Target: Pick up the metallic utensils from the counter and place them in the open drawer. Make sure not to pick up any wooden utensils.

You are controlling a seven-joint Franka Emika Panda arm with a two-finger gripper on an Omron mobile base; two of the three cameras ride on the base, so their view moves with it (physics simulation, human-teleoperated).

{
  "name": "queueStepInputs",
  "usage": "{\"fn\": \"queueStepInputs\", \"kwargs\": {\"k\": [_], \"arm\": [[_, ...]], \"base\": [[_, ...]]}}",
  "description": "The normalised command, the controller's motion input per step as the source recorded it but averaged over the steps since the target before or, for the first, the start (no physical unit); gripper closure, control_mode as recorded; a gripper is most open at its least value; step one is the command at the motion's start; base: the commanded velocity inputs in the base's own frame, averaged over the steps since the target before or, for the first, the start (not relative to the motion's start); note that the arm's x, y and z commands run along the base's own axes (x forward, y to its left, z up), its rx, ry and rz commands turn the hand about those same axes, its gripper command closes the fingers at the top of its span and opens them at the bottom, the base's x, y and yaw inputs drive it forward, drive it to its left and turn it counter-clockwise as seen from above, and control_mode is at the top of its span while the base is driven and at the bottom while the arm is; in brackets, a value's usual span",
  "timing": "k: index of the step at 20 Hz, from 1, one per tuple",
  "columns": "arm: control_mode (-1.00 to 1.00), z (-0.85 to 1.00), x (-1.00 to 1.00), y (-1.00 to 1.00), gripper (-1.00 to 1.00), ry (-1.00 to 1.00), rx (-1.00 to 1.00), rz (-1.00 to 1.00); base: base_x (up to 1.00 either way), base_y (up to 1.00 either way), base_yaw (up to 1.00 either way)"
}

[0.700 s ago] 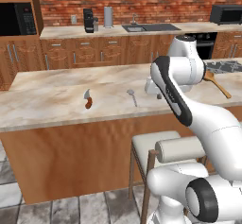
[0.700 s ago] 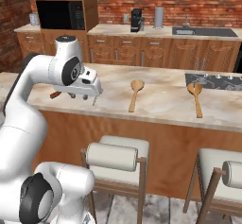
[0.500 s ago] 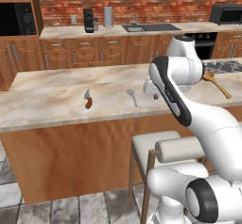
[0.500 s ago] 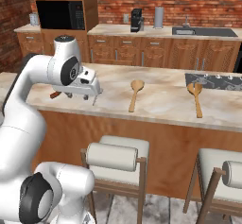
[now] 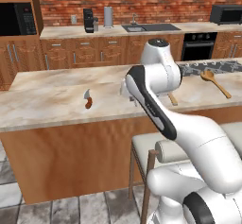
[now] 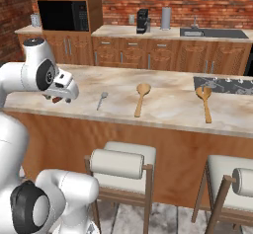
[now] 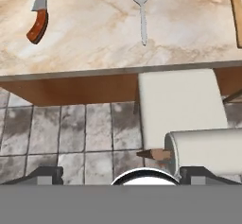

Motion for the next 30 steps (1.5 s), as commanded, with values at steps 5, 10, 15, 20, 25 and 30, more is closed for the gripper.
{"fn": "queueStepInputs", "kwargs": {"k": [5, 10, 15, 20, 25, 30], "arm": [[-1.00, 0.00, -0.04, 1.00, -1.00, -0.06, 0.01, 0.00], [-1.00, 0.00, 0.05, 0.78, -1.00, 0.02, 0.12, 0.00], [-1.00, 0.16, 0.38, 0.24, -1.00, 0.21, 0.03, 0.00], [-1.00, 0.05, 0.59, 0.26, -1.00, 0.23, 0.00, 0.00], [-1.00, -0.30, 0.68, 0.47, -1.00, 0.10, -0.09, 0.00], [-1.00, -0.70, 0.50, 0.49, -1.00, 0.00, -0.18, 0.00]], "base": [[0.00, 0.00, 0.00], [0.00, 0.00, 0.00], [0.00, 0.00, 0.00], [0.00, 0.00, 0.00], [0.00, 0.00, 0.00], [0.00, 0.00, 0.00]]}}
